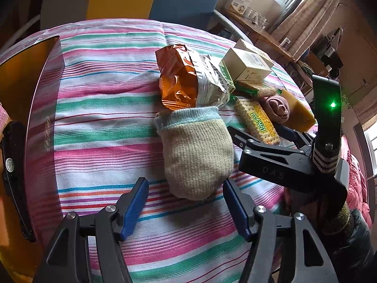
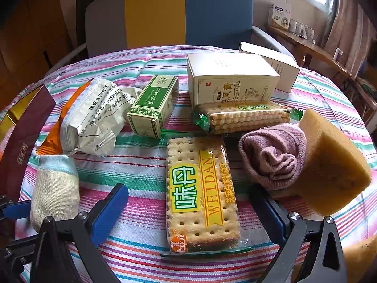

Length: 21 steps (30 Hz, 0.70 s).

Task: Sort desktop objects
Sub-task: 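Lower left tool over cream knit pouch while right tool approaches WEIDAN cracker pack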

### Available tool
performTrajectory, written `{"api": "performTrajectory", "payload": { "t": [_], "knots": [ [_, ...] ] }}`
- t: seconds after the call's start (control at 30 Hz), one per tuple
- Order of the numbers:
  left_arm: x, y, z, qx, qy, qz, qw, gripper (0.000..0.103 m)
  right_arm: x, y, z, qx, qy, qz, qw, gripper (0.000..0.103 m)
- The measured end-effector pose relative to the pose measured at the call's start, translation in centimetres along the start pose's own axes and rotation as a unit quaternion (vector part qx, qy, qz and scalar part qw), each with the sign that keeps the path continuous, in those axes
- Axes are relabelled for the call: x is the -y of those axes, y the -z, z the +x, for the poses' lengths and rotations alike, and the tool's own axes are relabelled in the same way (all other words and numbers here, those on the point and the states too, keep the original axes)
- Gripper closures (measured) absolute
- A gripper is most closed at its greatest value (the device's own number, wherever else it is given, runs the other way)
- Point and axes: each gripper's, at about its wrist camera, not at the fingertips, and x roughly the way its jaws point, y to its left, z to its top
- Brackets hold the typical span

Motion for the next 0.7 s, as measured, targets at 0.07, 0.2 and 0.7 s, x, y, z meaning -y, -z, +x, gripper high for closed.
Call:
{"api": "performTrajectory", "payload": {
  "t": [0.07, 0.2, 0.7],
  "knots": [
    [-0.1, 0.1, -0.1, 0.002, 0.003, -0.005, 1.0, 0.034, 0.0, 0.0, 0.0, -0.001, 0.0, 0.002, 1.0, 0.0],
    [0.0, 0.1, 0.0, 0.0, 0.002, -0.003, 1.0, 0.034, -0.3, 0.0, 0.0, 0.004, 0.007, 0.005, 1.0, 0.002],
    [1.0, 0.5, -2.4, 0.022, -0.002, 0.003, 0.9998, 0.044, -0.3, 4.5, -4.1, 0.038, -0.023, 0.001, 0.999, 0.052]
  ]
}}
